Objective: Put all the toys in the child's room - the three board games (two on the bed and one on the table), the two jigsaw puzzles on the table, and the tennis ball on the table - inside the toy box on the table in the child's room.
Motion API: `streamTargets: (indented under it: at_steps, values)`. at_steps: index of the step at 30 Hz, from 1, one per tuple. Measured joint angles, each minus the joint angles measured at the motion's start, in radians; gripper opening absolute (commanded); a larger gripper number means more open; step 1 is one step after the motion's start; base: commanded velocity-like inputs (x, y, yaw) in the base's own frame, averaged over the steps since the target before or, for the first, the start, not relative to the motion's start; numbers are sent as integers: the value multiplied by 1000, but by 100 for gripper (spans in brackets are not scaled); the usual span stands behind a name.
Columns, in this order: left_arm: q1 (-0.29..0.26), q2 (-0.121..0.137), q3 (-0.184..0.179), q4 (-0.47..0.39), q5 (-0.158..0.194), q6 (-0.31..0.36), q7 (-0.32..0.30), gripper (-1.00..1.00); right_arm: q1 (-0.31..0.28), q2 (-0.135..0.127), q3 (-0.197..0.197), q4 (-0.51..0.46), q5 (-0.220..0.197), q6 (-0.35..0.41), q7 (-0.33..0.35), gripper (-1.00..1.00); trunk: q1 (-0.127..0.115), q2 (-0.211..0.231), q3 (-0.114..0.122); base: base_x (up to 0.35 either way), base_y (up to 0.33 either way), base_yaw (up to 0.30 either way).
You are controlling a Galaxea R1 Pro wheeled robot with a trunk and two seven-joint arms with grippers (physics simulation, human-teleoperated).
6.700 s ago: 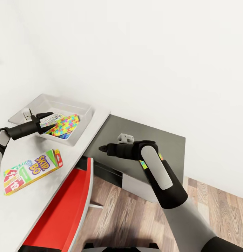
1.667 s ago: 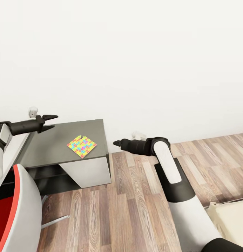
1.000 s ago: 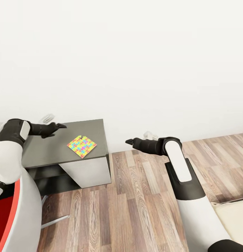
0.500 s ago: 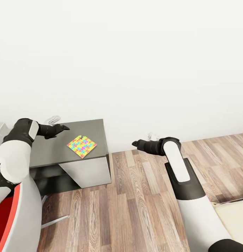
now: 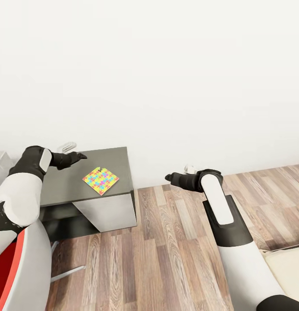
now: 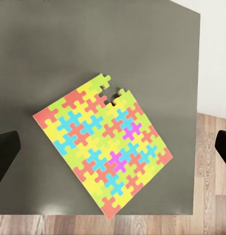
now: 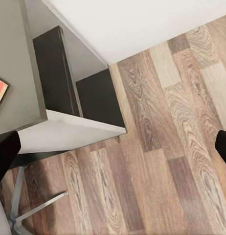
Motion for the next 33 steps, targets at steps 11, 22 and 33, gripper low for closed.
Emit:
streamTargets:
  at_steps: [11,22,33]
  values:
    - [0,-3,0,-1,0,8,-5,100,1,8,1,5,-5,-7,1,100,0,0,0,109,0,0]
    - [0,-5,-1,-2,0,12,-4,100,3,9,1,6,0,-2,-4,100,0,0,0,120,0,0]
    - [0,-8,0,3,-7,18,4,100,3,8,3,53,4,-2,-3,100,-1,0,0,282,0,0]
